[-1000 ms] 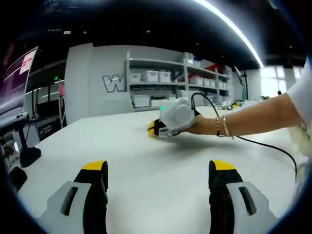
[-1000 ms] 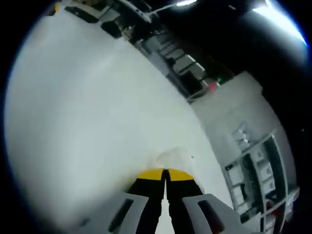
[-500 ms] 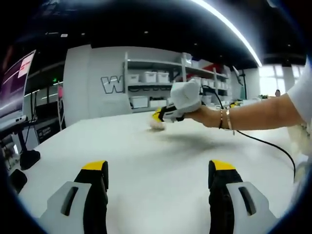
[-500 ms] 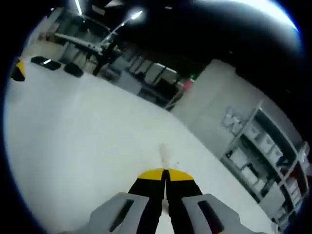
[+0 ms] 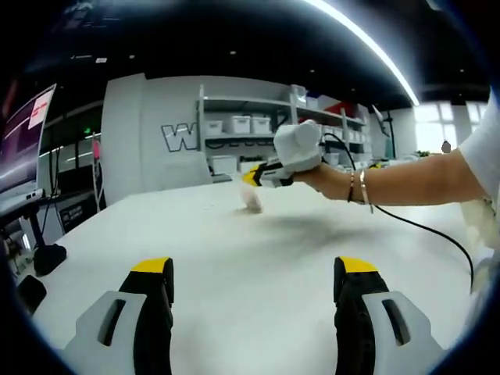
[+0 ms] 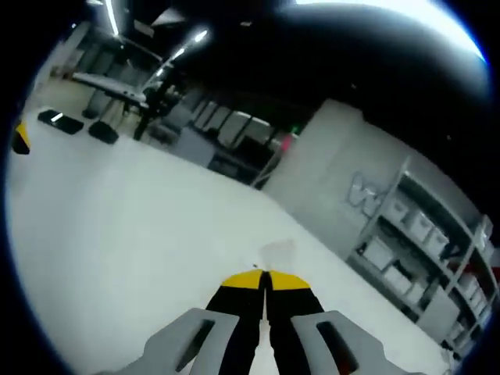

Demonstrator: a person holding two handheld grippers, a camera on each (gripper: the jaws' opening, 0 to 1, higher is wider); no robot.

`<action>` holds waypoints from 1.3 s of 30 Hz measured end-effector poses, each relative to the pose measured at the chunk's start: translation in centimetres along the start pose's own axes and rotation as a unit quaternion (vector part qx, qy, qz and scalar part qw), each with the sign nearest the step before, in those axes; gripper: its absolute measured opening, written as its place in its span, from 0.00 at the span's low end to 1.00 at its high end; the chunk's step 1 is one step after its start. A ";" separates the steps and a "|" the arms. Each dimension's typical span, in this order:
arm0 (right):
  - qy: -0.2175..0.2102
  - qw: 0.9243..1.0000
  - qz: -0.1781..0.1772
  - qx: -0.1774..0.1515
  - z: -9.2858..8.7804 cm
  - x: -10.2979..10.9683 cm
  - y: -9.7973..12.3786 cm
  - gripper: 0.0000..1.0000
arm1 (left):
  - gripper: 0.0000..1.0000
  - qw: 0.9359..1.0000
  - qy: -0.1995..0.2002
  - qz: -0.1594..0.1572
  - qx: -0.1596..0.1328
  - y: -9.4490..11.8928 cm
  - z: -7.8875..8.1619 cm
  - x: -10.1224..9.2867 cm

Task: Open the resealable bag by pulling the two sides of the seal apart until the entire bag opening is separated and visibly accessible.

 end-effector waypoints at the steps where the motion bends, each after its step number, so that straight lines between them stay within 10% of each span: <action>1: -0.003 1.000 -0.002 -0.002 0.1 -0.1 0.0 0.00 | 0.83 1.000 0.001 0.000 0.000 0.0 0.0 0.0; 39: 0.013 0.999 -0.028 -0.041 2.4 -1.2 3.2 0.00 | 0.82 1.000 -0.002 -0.008 -0.007 0.7 0.3 -1.1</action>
Point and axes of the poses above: the point that each gripper's makers call its tool centre point, and the gripper's own axes: y roughly backward along the fingers, x roughly to its left, z roughly out of its top, the point moved 8 cm from there along y, roughly backward along the fingers, and after that the axes turned 5 degrees about y, right-handed, at the moved point
